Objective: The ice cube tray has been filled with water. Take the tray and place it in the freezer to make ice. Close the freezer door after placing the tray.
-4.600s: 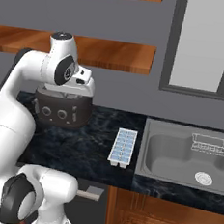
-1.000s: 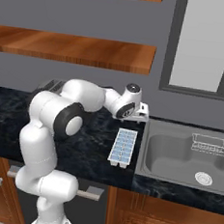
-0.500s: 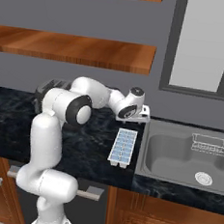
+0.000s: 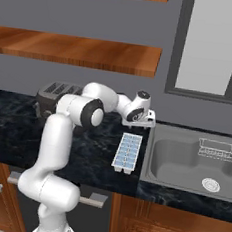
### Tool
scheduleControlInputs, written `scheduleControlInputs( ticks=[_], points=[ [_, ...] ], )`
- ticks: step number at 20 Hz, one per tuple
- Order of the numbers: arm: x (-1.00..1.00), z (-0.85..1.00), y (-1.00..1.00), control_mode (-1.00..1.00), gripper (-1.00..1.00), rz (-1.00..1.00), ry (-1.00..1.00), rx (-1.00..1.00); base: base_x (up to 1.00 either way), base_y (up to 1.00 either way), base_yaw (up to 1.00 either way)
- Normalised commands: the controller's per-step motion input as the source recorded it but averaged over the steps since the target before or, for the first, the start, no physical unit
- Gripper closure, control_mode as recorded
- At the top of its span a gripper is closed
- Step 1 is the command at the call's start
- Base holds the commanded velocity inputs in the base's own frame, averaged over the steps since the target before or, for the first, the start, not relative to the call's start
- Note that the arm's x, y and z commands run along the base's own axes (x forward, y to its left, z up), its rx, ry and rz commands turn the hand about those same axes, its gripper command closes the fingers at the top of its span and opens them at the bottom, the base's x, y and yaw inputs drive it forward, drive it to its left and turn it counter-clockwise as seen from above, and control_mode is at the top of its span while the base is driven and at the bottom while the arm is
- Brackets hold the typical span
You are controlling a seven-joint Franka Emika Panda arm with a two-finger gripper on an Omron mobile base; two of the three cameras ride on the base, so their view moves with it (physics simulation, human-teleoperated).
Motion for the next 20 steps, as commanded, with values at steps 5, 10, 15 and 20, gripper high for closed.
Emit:
scheduleControlInputs(
  ticks=[5, 10, 15, 20],
  points=[
    [0.34, -0.26, 0.0, -1.0, -1.0, 0.0, 0.01, 0.0, 0.0, 0.0, 0.0],
    [-0.17, -0.44, 0.0, -1.0, -1.0, 0.0, 0.03, 0.0, 0.0, 0.0, 0.0],
    [-0.87, -0.49, 0.0, -1.0, -1.0, 0.0, 0.0, 0.0, 0.0, 0.0, 0.0],
    [-1.0, -0.41, 0.0, -1.0, -1.0, 0.0, 0.01, 0.0, 0.0, 0.0, 0.0]
  ],
)
